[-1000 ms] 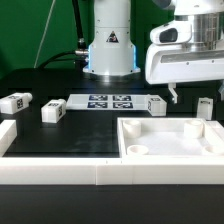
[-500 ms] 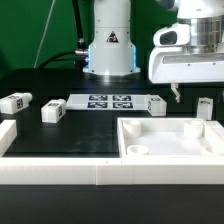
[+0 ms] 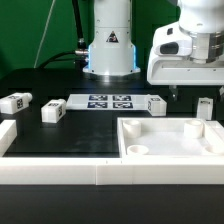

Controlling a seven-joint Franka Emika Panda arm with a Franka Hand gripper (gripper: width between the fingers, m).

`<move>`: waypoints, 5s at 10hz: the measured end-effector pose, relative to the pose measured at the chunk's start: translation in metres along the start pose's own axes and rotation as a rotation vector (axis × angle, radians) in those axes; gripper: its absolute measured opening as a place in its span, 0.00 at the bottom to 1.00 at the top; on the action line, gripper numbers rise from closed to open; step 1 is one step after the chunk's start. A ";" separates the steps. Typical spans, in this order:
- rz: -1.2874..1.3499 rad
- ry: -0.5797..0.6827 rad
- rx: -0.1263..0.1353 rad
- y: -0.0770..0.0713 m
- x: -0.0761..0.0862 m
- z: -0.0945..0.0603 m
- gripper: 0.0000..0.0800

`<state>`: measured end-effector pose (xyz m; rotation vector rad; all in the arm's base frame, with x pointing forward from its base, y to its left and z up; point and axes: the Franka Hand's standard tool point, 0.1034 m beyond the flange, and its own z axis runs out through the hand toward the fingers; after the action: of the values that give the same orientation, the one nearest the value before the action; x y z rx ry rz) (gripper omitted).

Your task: Assemble one leg

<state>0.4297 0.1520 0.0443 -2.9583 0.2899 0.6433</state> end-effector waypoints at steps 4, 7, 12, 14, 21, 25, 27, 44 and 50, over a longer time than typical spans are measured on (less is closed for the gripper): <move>0.007 -0.330 0.001 -0.010 -0.007 0.004 0.81; 0.029 -0.406 -0.002 -0.013 -0.006 0.016 0.81; 0.037 -0.400 -0.011 -0.021 -0.017 0.032 0.81; 0.036 -0.402 -0.017 -0.019 -0.023 0.041 0.81; 0.032 -0.401 -0.030 -0.018 -0.033 0.057 0.55; 0.032 -0.401 -0.030 -0.018 -0.033 0.057 0.35; 0.032 -0.401 -0.030 -0.018 -0.033 0.057 0.35; -0.122 0.047 -0.032 -0.017 -0.006 -0.047 0.36; -0.208 0.551 0.019 -0.002 0.023 -0.070 0.36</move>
Offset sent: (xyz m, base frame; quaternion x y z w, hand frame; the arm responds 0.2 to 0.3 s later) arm -0.0058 0.0255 0.0009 0.0505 -0.2533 0.0055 0.9661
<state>0.4787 0.1404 0.0984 -3.0287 0.0222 -0.2056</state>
